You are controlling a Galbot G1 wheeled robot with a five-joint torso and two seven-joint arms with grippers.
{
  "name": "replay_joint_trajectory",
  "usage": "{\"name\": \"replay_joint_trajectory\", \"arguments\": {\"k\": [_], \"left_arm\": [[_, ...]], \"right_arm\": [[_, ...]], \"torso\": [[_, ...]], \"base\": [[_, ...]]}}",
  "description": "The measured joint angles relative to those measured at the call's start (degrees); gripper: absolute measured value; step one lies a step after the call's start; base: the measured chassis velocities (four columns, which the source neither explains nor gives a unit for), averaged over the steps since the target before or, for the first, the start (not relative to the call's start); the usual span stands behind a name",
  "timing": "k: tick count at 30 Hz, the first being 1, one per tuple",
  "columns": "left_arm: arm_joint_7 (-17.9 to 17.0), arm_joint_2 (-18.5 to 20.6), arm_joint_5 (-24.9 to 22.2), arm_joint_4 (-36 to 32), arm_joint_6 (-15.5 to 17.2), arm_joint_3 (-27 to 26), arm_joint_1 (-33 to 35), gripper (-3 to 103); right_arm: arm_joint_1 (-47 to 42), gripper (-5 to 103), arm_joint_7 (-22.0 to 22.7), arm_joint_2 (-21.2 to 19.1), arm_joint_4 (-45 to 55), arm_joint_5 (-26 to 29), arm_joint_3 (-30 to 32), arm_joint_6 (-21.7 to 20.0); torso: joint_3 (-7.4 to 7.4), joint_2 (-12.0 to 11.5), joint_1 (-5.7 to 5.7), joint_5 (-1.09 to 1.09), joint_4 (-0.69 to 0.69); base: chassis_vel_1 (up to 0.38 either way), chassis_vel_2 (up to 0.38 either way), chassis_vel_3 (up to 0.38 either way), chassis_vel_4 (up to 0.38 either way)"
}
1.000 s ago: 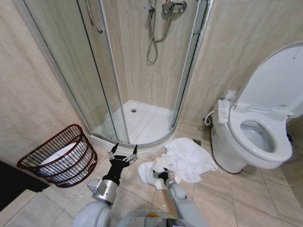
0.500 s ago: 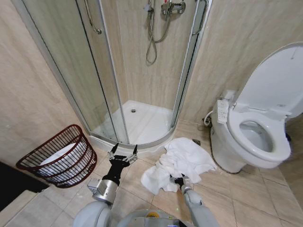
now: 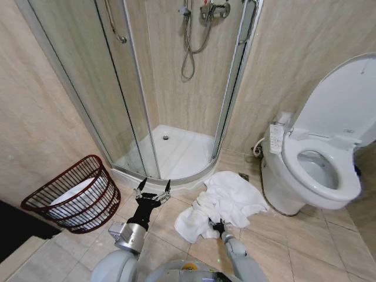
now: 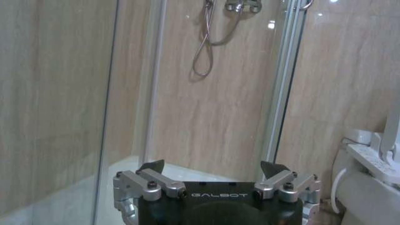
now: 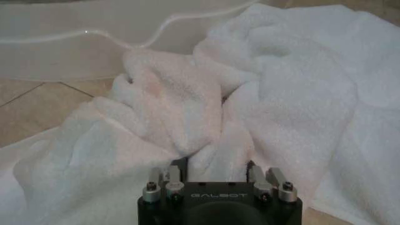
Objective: Discard the used towel into the hamper.
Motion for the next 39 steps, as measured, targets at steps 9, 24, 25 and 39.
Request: {"name": "replay_joint_trajectory", "arguments": {"k": [9, 24, 25, 39], "left_arm": [[0.0, 0.0, 0.0, 0.0, 0.0, 0.0, 0.0, 100], [0.0, 0.0, 0.0, 0.0, 0.0, 0.0, 0.0, 100], [0.0, 0.0, 0.0, 0.0, 0.0, 0.0, 0.0, 100], [0.0, 0.0, 0.0, 0.0, 0.0, 0.0, 0.0, 100]], "right_arm": [[-1.71, 18, 0.6, -0.02, 2.07, -2.72, 0.72, 1.68], [-6.06, 7, 3.28, 0.58, 5.92, -11.23, 3.97, 10.65], [-7.14, 7, 3.67, 0.53, 7.71, -12.79, 4.91, 12.31], [-21.9, 7, -2.16, 0.55, 36.98, -2.76, 10.85, 17.48]], "torso": [[0.03, 0.04, 0.0, -0.01, 0.0], [0.06, 0.08, 0.0, 0.02, 0.0], [0.05, 0.08, 0.0, 0.0, 0.0], [0.06, 0.1, 0.0, 0.01, -0.01]], "base": [[0.0, 0.0, 0.0, 0.0], [0.0, 0.0, 0.0, 0.0], [0.0, 0.0, 0.0, 0.0], [0.0, 0.0, 0.0, 0.0]]}}
